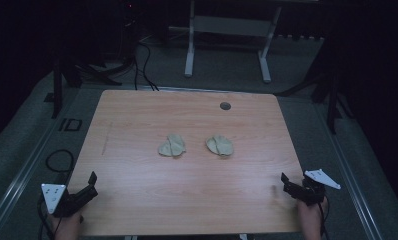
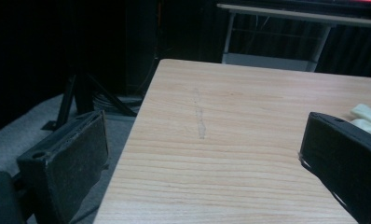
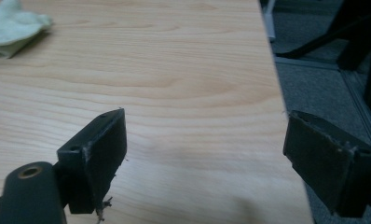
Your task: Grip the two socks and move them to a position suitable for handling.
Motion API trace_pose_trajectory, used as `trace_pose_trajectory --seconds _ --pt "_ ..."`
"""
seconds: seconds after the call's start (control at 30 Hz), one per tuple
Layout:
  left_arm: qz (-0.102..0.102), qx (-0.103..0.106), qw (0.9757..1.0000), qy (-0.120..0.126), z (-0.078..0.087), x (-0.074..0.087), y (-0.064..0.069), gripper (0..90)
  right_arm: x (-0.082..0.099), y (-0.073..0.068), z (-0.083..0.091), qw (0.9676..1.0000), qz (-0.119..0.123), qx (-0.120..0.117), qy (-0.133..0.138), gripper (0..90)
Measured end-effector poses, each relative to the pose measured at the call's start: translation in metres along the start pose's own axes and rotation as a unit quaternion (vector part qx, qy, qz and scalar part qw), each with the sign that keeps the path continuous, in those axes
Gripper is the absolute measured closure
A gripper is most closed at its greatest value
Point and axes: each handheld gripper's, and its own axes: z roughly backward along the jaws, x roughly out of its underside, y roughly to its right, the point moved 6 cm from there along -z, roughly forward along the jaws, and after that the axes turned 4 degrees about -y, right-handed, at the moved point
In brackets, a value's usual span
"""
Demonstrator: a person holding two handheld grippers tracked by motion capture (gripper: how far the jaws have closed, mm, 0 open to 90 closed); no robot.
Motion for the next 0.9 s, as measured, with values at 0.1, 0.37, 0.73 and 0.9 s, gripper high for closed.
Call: trace_pose_trajectory --seconds 0.1,0.37,0.73,0.9 --pt "0.023 0.015 0.9996 0.002 0.003 -0.003 0.003 1.3 -0.005 -0.009 -0.004 0.9993 0.018 -0.021 -0.024 13.2" --pt "0.056 0.009 0.9978 -0.035 0.008 -0.004 0.004 1.4 -0.022 -0.036 -0.025 0.9952 0.047 -0.066 -0.056 12.9" --pt "0.017 0.077 0.9943 -0.072 0.013 0.0 0.029 1.4 -0.055 -0.072 -0.044 0.992 0.036 -0.102 -0.064 12.3" --pt "0.029 0.097 0.9915 -0.082 0.016 0.002 0.037 1.4 -0.065 -0.091 -0.054 0.9886 0.041 -0.124 -0.073 12.5"
